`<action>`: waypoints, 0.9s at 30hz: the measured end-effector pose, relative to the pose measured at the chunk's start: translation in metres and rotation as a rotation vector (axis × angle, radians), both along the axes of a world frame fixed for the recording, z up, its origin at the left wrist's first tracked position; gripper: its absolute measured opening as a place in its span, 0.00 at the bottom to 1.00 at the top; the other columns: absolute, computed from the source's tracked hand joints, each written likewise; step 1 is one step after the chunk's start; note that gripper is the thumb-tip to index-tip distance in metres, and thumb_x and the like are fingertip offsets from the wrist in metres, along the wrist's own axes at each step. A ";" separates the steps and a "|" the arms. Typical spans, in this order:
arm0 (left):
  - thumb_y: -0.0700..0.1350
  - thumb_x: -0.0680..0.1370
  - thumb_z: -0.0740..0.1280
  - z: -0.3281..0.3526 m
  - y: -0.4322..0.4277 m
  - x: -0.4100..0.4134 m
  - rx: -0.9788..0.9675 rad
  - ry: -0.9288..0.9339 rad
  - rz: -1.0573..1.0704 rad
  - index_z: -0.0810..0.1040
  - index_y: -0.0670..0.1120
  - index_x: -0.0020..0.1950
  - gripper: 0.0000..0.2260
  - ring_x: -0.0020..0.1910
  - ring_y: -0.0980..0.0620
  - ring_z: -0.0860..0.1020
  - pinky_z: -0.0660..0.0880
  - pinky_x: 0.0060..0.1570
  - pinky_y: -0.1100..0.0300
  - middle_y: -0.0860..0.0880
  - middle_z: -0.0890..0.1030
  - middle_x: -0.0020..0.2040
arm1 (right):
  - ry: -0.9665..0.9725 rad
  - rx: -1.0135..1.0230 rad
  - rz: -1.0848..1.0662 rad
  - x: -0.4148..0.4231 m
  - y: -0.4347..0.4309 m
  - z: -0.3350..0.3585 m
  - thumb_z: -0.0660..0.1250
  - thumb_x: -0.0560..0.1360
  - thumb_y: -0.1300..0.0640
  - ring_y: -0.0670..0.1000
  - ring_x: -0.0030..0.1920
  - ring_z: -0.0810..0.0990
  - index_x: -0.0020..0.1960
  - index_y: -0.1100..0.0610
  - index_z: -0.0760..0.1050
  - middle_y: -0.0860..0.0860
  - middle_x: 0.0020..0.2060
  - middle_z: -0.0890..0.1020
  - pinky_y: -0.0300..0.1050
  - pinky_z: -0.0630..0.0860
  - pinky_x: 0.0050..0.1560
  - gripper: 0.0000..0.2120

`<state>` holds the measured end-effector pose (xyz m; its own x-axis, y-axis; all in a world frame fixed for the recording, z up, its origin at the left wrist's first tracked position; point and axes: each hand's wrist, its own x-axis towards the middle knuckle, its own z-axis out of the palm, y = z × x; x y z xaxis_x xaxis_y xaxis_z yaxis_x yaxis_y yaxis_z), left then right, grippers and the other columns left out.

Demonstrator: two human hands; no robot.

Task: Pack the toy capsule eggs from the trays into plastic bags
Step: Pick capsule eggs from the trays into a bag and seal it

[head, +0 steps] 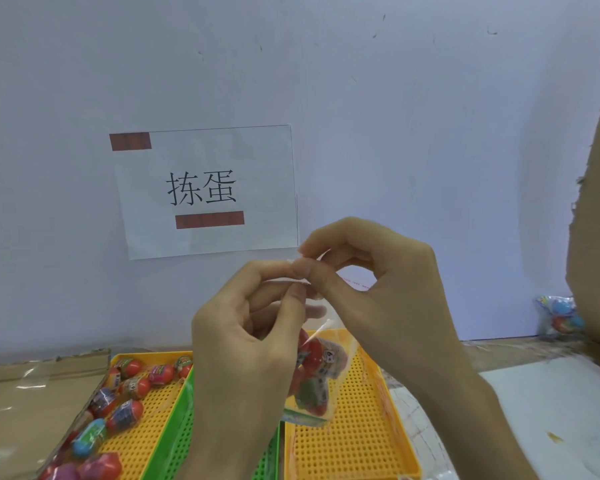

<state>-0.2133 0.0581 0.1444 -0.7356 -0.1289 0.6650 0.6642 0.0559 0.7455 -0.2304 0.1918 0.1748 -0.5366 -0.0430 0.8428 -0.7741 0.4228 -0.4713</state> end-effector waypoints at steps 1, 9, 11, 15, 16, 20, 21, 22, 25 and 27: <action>0.37 0.79 0.69 0.000 0.000 0.000 0.002 0.004 0.012 0.83 0.53 0.48 0.10 0.39 0.57 0.86 0.79 0.37 0.69 0.56 0.87 0.39 | 0.008 -0.008 0.004 0.000 -0.001 0.000 0.76 0.73 0.61 0.48 0.42 0.84 0.43 0.54 0.82 0.44 0.38 0.84 0.40 0.80 0.46 0.05; 0.42 0.80 0.69 0.000 -0.007 -0.002 -0.127 0.023 0.071 0.82 0.56 0.48 0.08 0.39 0.59 0.86 0.81 0.40 0.66 0.58 0.86 0.39 | -0.047 0.095 0.010 0.000 -0.001 0.000 0.76 0.73 0.65 0.46 0.44 0.84 0.46 0.55 0.85 0.45 0.40 0.85 0.40 0.81 0.48 0.06; 0.40 0.80 0.69 0.001 -0.008 -0.002 -0.152 0.037 0.080 0.82 0.56 0.48 0.10 0.39 0.59 0.86 0.81 0.40 0.63 0.57 0.86 0.38 | -0.053 0.066 0.026 0.001 -0.002 0.000 0.76 0.73 0.65 0.46 0.44 0.85 0.45 0.55 0.85 0.45 0.39 0.85 0.41 0.81 0.48 0.06; 0.42 0.81 0.69 0.003 -0.010 -0.001 -0.172 0.071 0.076 0.82 0.57 0.49 0.09 0.39 0.58 0.86 0.80 0.38 0.66 0.58 0.86 0.40 | -0.075 0.006 0.081 0.002 -0.001 0.000 0.76 0.73 0.65 0.46 0.43 0.86 0.45 0.55 0.85 0.45 0.39 0.86 0.41 0.82 0.48 0.06; 0.43 0.80 0.68 0.004 -0.010 0.000 -0.172 0.071 0.070 0.82 0.57 0.49 0.08 0.39 0.57 0.86 0.79 0.38 0.67 0.57 0.86 0.41 | -0.074 0.002 0.087 0.002 -0.001 0.001 0.76 0.73 0.65 0.46 0.43 0.86 0.45 0.55 0.85 0.44 0.39 0.86 0.41 0.82 0.48 0.05; 0.46 0.79 0.67 0.007 -0.012 0.001 -0.169 0.079 0.044 0.82 0.57 0.48 0.07 0.39 0.57 0.86 0.80 0.38 0.65 0.56 0.86 0.41 | -0.062 0.007 0.072 0.006 -0.001 0.003 0.75 0.74 0.64 0.44 0.43 0.86 0.45 0.54 0.85 0.43 0.39 0.86 0.37 0.81 0.48 0.06; 0.46 0.79 0.67 0.007 -0.013 0.001 -0.167 0.082 0.038 0.82 0.56 0.48 0.06 0.39 0.57 0.86 0.80 0.38 0.65 0.56 0.86 0.41 | -0.058 0.008 0.065 0.006 -0.001 0.003 0.75 0.74 0.65 0.44 0.43 0.86 0.44 0.54 0.85 0.43 0.39 0.85 0.37 0.81 0.48 0.06; 0.46 0.79 0.67 0.006 -0.013 0.001 -0.162 0.083 0.035 0.82 0.56 0.48 0.05 0.38 0.58 0.86 0.80 0.37 0.66 0.57 0.86 0.40 | -0.056 0.009 0.059 0.007 -0.002 0.003 0.74 0.74 0.65 0.44 0.43 0.86 0.44 0.54 0.84 0.43 0.39 0.85 0.37 0.81 0.48 0.07; 0.51 0.79 0.69 0.007 -0.012 0.002 -0.132 0.088 0.029 0.82 0.56 0.48 0.02 0.37 0.59 0.85 0.79 0.36 0.68 0.57 0.85 0.36 | -0.056 -0.001 0.055 0.007 -0.003 0.002 0.74 0.74 0.67 0.45 0.42 0.85 0.44 0.55 0.84 0.43 0.38 0.85 0.40 0.81 0.47 0.08; 0.51 0.78 0.69 0.007 -0.012 0.001 -0.107 0.082 0.015 0.82 0.56 0.48 0.02 0.36 0.59 0.85 0.79 0.35 0.68 0.58 0.86 0.36 | -0.064 -0.005 0.043 0.007 -0.005 0.002 0.74 0.74 0.65 0.45 0.42 0.85 0.43 0.53 0.83 0.42 0.37 0.84 0.39 0.80 0.47 0.08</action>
